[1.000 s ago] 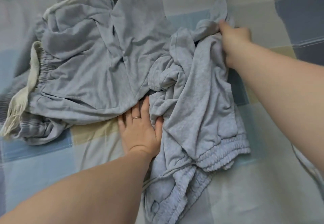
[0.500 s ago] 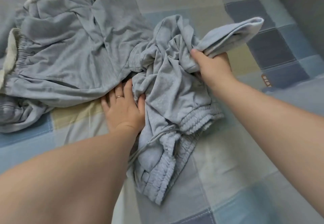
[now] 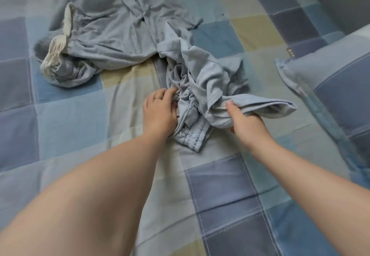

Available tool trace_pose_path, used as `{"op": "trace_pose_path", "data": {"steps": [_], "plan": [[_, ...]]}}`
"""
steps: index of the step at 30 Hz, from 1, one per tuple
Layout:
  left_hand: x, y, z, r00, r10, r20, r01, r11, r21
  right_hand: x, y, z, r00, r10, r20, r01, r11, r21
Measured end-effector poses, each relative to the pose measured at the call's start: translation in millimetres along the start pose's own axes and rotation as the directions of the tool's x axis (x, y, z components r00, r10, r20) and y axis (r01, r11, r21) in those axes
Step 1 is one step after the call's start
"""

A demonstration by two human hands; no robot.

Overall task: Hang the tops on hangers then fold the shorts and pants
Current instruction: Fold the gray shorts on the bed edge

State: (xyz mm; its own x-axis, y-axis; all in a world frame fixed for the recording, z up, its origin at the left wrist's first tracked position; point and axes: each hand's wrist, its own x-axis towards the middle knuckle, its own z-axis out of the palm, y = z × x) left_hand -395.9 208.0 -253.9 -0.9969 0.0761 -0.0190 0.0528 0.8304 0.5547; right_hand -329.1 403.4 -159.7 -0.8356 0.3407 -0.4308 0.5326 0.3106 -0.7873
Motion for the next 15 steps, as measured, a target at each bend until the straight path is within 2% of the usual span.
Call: {"op": "trace_pose_path", "data": {"steps": [3,6,11,15], "plan": [[-33,-3,-1,1.000,-0.027,0.003,0.027,0.999,-0.019,-32,17,2,0.995,0.100,0.009,-0.099,0.994,-0.054],[-70,-8,-6,0.998,-0.043,0.047,0.042,0.999,0.023,-63,29,0,0.990,0.137,-0.013,-0.137,0.981,-0.137],[-147,-6,-23,0.976,-0.149,0.156,0.136,0.986,0.095,-126,48,-15,0.991,0.134,0.017,-0.135,0.991,0.014],[-220,11,-41,0.906,-0.290,0.310,0.243,0.953,0.181,-191,59,-32,0.983,0.181,-0.038,-0.178,0.981,0.074]]}}
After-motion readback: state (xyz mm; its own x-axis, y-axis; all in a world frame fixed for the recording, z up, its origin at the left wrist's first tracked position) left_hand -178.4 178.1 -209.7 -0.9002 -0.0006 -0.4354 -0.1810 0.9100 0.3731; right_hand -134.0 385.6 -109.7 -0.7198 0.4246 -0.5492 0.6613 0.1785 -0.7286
